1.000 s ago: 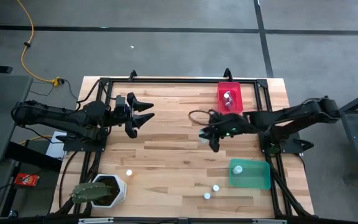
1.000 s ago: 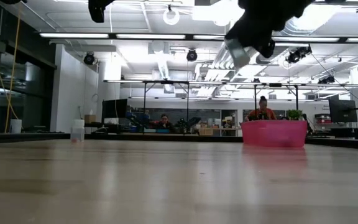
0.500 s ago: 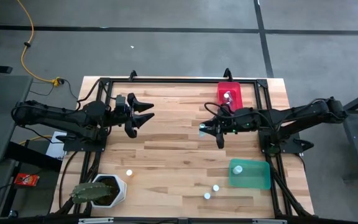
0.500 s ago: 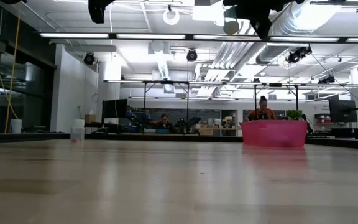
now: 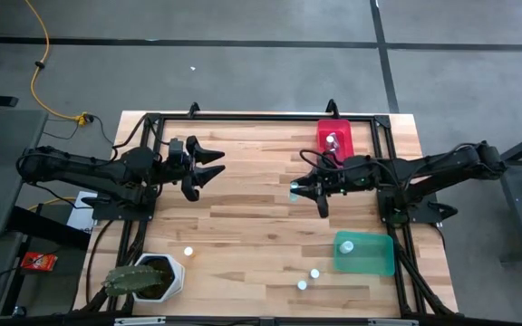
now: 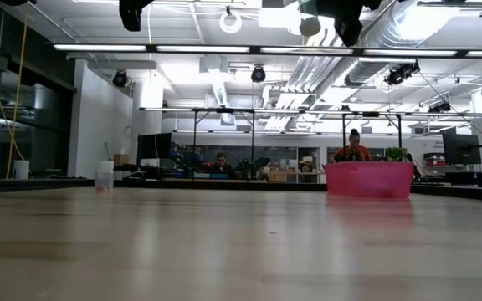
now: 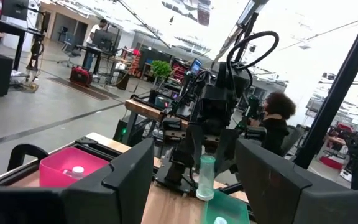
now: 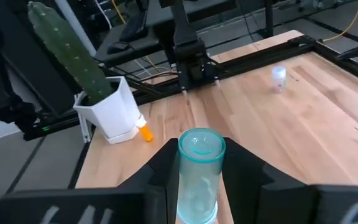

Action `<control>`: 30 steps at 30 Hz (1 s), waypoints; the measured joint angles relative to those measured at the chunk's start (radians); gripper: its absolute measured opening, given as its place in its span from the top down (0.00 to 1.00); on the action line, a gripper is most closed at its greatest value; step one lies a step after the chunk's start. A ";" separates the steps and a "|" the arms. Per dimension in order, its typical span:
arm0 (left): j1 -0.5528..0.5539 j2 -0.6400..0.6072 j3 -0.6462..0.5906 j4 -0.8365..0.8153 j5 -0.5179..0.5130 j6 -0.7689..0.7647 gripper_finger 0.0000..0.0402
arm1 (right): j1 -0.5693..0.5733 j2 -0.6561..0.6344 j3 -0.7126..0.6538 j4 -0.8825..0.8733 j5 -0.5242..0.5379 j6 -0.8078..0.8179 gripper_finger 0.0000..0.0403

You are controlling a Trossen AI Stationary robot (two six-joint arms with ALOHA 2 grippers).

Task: Pick and place medicine bottles into bin by pill shape (circle, oval)
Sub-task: Put the green tablet bottle into the green bin

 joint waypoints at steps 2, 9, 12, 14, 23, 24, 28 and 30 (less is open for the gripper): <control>0.000 0.000 0.000 -0.002 0.000 0.000 0.47 | 0.002 0.001 0.025 -0.030 -0.023 0.008 0.80; 0.000 0.000 0.000 -0.020 0.000 -0.006 0.47 | 0.052 0.000 0.201 -0.333 -0.041 0.000 0.80; 0.000 0.000 0.000 -0.024 0.000 -0.008 0.47 | 0.091 0.000 0.261 -0.490 -0.043 0.027 0.80; 0.000 0.000 0.000 -0.025 0.000 -0.008 0.47 | 0.123 0.000 0.284 -0.557 -0.054 0.067 0.80; 0.000 0.000 0.000 -0.027 0.000 -0.008 0.47 | 0.320 0.004 0.288 -0.737 -0.145 0.382 0.80; 0.000 0.000 0.000 -0.027 0.000 -0.008 0.47 | 0.347 0.004 0.288 -0.752 -0.145 0.429 0.80; 0.000 0.000 0.000 -0.027 0.000 -0.008 0.47 | 0.455 0.015 0.288 -0.843 -0.145 0.628 0.80; 0.000 0.000 0.000 -0.027 -0.001 -0.008 0.47 | 0.513 0.036 0.288 -0.915 -0.144 0.717 0.80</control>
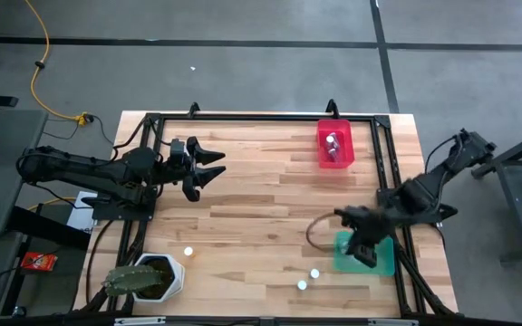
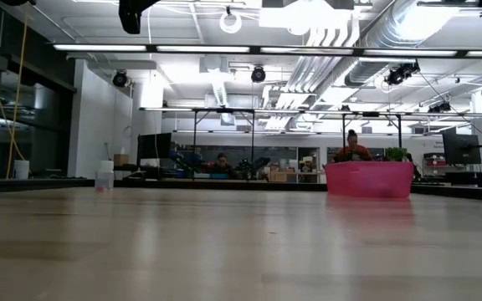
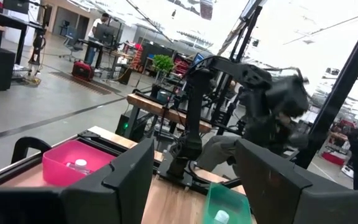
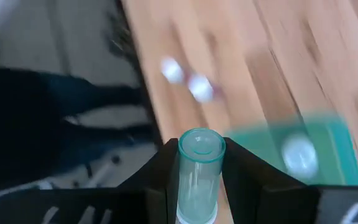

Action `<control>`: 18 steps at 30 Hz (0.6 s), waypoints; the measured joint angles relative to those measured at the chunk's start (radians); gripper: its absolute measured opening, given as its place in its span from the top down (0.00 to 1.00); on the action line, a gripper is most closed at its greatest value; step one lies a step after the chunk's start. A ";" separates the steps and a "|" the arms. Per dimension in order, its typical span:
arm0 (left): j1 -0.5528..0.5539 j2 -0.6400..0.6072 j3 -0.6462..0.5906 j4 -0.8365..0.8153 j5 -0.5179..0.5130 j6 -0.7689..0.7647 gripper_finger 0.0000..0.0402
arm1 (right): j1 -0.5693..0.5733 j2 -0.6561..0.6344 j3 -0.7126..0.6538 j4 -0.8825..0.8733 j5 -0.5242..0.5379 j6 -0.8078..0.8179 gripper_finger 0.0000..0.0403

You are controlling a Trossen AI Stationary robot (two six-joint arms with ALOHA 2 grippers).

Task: Pick and place medicine bottles into bin by pill shape (circle, oval)
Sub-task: Put the green tablet bottle into the green bin

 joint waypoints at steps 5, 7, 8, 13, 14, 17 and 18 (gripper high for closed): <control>0.000 0.000 0.000 0.000 0.000 0.000 0.47 | 0.114 0.085 0.000 -0.175 0.023 0.137 0.80; 0.000 0.000 0.000 0.000 0.000 0.000 0.47 | 0.143 0.123 0.000 -0.226 0.025 0.156 0.80; 0.000 0.000 0.000 0.000 -0.001 0.000 0.47 | 0.156 0.142 0.000 -0.252 0.025 0.159 0.80; 0.000 0.000 0.000 0.000 -0.001 0.000 0.47 | 0.196 0.188 -0.099 -0.221 0.003 0.200 0.80; 0.000 0.000 0.000 0.000 -0.001 0.000 0.47 | 0.202 0.185 -0.140 -0.185 -0.020 0.219 0.80; 0.000 0.000 0.000 0.000 -0.002 0.000 0.47 | 0.211 0.162 -0.230 -0.127 -0.075 0.283 0.80; 0.000 0.000 0.000 0.000 -0.002 0.000 0.47 | 0.211 0.153 -0.245 -0.126 -0.076 0.309 0.80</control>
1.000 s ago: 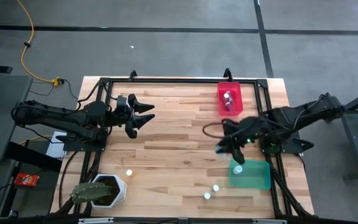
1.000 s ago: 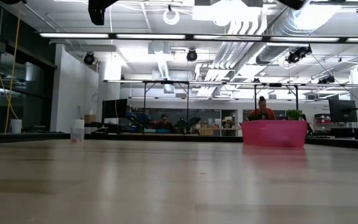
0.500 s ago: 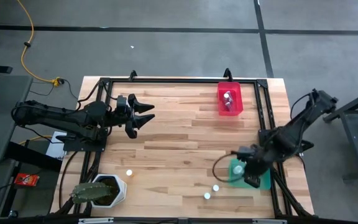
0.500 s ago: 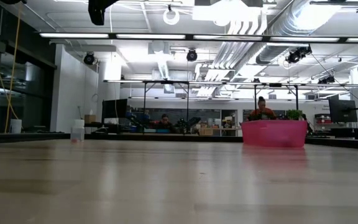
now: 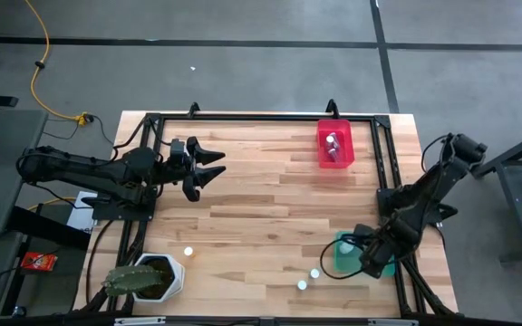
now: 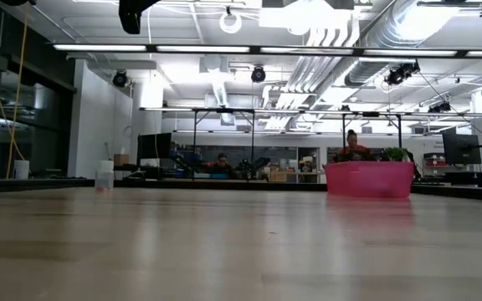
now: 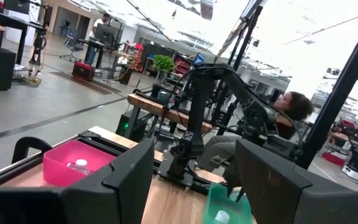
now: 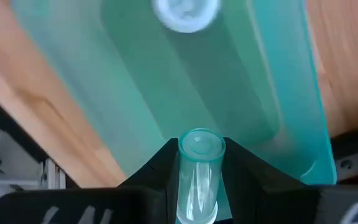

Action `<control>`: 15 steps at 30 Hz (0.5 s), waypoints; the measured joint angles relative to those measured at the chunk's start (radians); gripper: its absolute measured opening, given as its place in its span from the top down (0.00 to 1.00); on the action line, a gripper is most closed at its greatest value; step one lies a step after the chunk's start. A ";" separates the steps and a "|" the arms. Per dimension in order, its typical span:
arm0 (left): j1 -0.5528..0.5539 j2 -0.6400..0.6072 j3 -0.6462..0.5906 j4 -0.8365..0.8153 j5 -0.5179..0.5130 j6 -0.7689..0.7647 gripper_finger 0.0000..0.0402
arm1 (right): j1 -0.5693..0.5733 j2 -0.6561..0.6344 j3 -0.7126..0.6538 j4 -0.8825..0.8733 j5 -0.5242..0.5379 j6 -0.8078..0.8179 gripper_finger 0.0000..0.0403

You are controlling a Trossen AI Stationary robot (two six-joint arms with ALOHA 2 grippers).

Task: Pick and place medicine bottles into bin by pill shape (circle, oval)
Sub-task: Put the green tablet bottle into the green bin

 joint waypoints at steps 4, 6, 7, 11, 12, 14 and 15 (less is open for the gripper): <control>0.000 0.000 0.000 0.000 -0.002 0.000 0.47 | -0.002 -0.027 -0.033 0.004 0.023 0.032 0.80; 0.000 0.000 0.000 0.000 -0.002 0.000 0.47 | -0.001 -0.027 -0.039 0.001 0.027 0.032 0.80; 0.000 0.000 0.000 0.000 -0.002 0.000 0.47 | -0.001 -0.027 -0.041 0.001 0.038 0.032 0.80; 0.000 0.000 0.000 0.000 -0.002 0.000 0.47 | -0.002 -0.027 -0.057 0.011 0.068 0.065 0.80; 0.000 0.000 0.000 0.000 -0.002 0.000 0.47 | -0.002 -0.027 -0.064 0.019 0.067 0.067 0.80; 0.000 0.000 0.000 0.000 -0.002 0.000 0.47 | -0.004 -0.027 -0.080 0.036 0.057 0.067 0.80; 0.000 0.000 0.000 0.000 -0.002 0.000 0.47 | -0.003 -0.027 -0.089 0.049 0.049 0.068 0.80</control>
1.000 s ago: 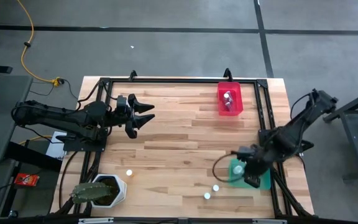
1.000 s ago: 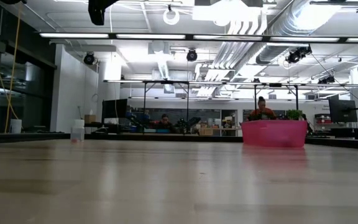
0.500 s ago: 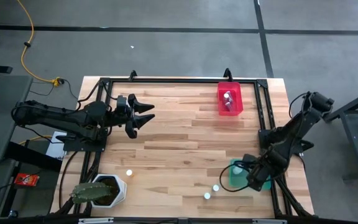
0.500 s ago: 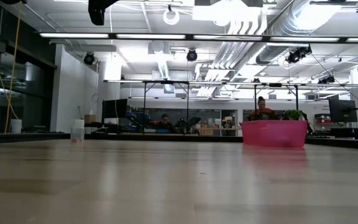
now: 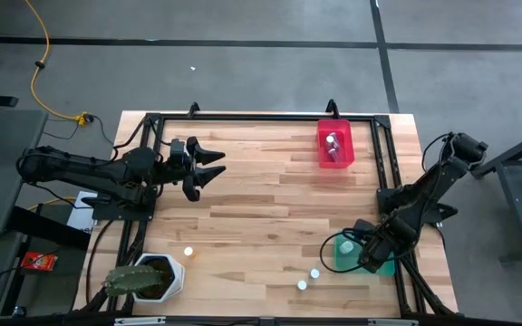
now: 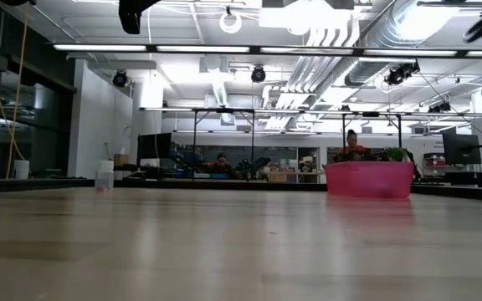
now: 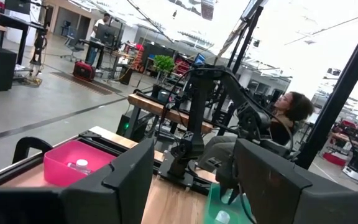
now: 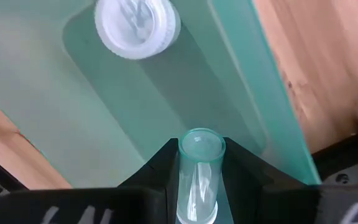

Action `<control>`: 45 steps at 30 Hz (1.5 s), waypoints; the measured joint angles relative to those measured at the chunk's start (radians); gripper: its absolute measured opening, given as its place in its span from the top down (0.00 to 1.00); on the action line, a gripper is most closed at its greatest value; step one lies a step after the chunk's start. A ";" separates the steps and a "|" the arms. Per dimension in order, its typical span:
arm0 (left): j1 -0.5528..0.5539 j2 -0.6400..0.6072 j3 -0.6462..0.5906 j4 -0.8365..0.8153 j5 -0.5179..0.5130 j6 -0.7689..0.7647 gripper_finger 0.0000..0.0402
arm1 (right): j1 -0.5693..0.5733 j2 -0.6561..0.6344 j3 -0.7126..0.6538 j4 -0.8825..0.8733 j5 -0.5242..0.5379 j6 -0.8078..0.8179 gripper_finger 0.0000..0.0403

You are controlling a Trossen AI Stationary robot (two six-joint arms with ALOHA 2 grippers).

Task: Pick and place medicine bottles into bin by pill shape (circle, oval)
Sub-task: Put the green tablet bottle into the green bin, then put the white capsule bottle into the red bin

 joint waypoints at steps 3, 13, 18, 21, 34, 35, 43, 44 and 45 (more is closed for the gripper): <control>0.000 0.000 0.000 0.000 0.000 0.000 0.47 | 0.000 0.000 -0.022 0.037 -0.019 0.013 0.80; 0.000 0.000 0.000 0.000 -0.007 0.000 0.47 | -0.004 0.000 -0.028 0.046 0.009 0.033 0.66; 0.000 0.000 0.000 0.000 -0.007 0.000 0.47 | -0.005 -0.002 -0.028 0.039 0.012 0.009 0.50; 0.000 0.000 0.000 0.000 -0.007 0.000 0.47 | -0.005 -0.026 -0.024 0.037 0.025 -0.008 0.45; 0.000 0.000 0.000 0.000 -0.007 0.000 0.47 | -0.125 -0.262 0.057 0.195 0.525 -0.238 0.44; 0.000 0.000 0.000 0.000 -0.007 0.000 0.47 | -0.158 -0.260 0.057 0.220 0.542 -0.291 0.44; 0.000 0.000 0.000 0.000 -0.007 0.000 0.47 | -0.447 -0.253 -0.080 0.849 0.520 -0.708 0.44; 0.000 0.000 0.000 0.000 -0.007 0.000 0.47 | -0.480 -0.248 -0.098 0.945 0.481 -0.747 0.44; 0.000 0.000 0.000 0.000 -0.007 0.000 0.47 | -0.509 -0.246 -0.113 1.022 0.454 -0.787 0.44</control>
